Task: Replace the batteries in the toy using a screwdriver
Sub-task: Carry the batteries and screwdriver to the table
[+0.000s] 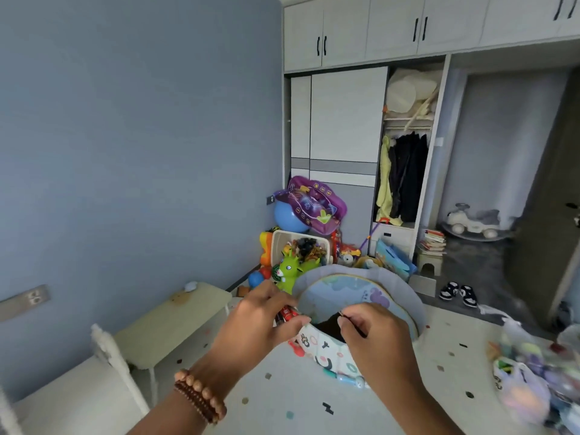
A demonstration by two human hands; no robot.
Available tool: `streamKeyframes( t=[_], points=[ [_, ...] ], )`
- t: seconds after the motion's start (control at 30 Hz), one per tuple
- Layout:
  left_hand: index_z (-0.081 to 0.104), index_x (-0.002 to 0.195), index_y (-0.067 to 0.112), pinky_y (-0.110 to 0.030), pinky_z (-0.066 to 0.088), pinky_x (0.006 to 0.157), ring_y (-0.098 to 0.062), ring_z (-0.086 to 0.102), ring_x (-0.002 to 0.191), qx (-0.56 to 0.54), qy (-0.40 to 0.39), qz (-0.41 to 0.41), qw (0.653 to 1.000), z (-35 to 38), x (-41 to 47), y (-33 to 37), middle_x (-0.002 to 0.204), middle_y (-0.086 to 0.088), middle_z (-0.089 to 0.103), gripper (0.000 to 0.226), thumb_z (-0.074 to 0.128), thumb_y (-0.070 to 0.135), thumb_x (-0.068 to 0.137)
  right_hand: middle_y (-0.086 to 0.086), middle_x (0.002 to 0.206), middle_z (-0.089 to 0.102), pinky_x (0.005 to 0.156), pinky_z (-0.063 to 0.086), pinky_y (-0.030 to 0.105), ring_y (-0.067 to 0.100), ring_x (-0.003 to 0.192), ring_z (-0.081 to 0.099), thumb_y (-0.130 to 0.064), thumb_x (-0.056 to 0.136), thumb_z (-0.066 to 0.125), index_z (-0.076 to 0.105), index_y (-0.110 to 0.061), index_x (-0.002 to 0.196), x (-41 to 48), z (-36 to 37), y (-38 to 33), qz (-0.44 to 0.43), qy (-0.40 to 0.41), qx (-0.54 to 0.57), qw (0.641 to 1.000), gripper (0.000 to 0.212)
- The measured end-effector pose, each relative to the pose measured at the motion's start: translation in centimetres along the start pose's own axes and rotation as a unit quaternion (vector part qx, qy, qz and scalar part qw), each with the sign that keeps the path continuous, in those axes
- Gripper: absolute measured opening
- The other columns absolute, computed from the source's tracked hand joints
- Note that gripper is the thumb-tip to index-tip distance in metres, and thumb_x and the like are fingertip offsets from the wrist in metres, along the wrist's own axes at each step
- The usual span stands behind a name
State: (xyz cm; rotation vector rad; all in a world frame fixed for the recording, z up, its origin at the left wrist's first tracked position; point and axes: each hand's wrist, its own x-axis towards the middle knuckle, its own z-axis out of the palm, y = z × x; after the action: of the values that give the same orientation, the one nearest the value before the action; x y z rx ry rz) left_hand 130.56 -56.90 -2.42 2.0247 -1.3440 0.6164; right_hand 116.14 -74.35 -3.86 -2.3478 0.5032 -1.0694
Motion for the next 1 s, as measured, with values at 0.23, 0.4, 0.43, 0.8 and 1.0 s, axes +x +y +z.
streamKeyframes(
  t=[0.23,0.4,0.43,0.8,1.0],
  points=[
    [0.066,0.104,0.028,-0.033,0.055,0.067,-0.01,0.059,0.083,0.044,0.004,-0.059,0.997,6.8,7.9,-12.3,0.098,0.009,0.056,0.048,0.049,0.07,0.088,-0.013,0.068,0.066,0.057,0.038,0.003,0.001,0.065,0.061,-0.015,0.084,0.074,0.073,-0.023,0.079,14.2,12.0,5.0,-0.038,-0.057,0.049,0.996,0.01],
    [0.064,0.103,0.031,-0.032,0.054,0.065,-0.01,0.058,0.077,0.091,0.013,-0.119,0.989,9.6,13.5,-21.1,0.094,0.008,0.055,0.042,0.05,0.068,0.088,-0.01,0.071,0.067,0.057,0.048,0.016,0.006,0.067,0.062,-0.014,0.083,0.074,0.073,-0.021,0.08,25.0,21.9,7.5,-0.076,-0.109,0.109,0.985,0.008],
    [0.065,0.101,0.029,-0.032,0.054,0.063,-0.01,0.057,0.074,0.108,0.02,-0.132,0.985,9.7,14.6,-22.6,0.093,0.007,0.054,0.044,0.049,0.068,0.088,-0.009,0.071,0.067,0.058,0.052,0.024,0.008,0.067,0.062,-0.014,0.082,0.074,0.073,-0.022,0.08,27.2,23.9,7.6,-0.086,-0.118,0.119,0.982,0.009],
    [0.067,0.098,0.026,-0.033,0.054,0.059,-0.008,0.056,0.072,0.207,0.061,-0.282,0.935,10.8,18.8,-42.9,0.092,0.008,0.053,0.046,0.05,0.067,0.088,-0.008,0.071,0.068,0.059,0.056,0.031,0.01,0.064,0.064,-0.011,0.079,0.077,0.074,-0.02,0.08,41.6,47.6,4.2,-0.189,-0.23,0.188,0.936,0.009],
    [0.066,0.1,0.026,-0.032,0.053,0.062,-0.006,0.054,0.075,0.206,0.047,-0.299,0.931,11.8,23.1,-54.8,0.093,0.01,0.052,0.045,0.05,0.066,0.088,-0.009,0.072,0.068,0.06,0.045,0.015,0.008,0.065,0.063,-0.008,0.078,0.078,0.074,-0.019,0.08,49.1,58.6,3.2,-0.186,-0.236,0.187,0.935,0.011]
  ],
)
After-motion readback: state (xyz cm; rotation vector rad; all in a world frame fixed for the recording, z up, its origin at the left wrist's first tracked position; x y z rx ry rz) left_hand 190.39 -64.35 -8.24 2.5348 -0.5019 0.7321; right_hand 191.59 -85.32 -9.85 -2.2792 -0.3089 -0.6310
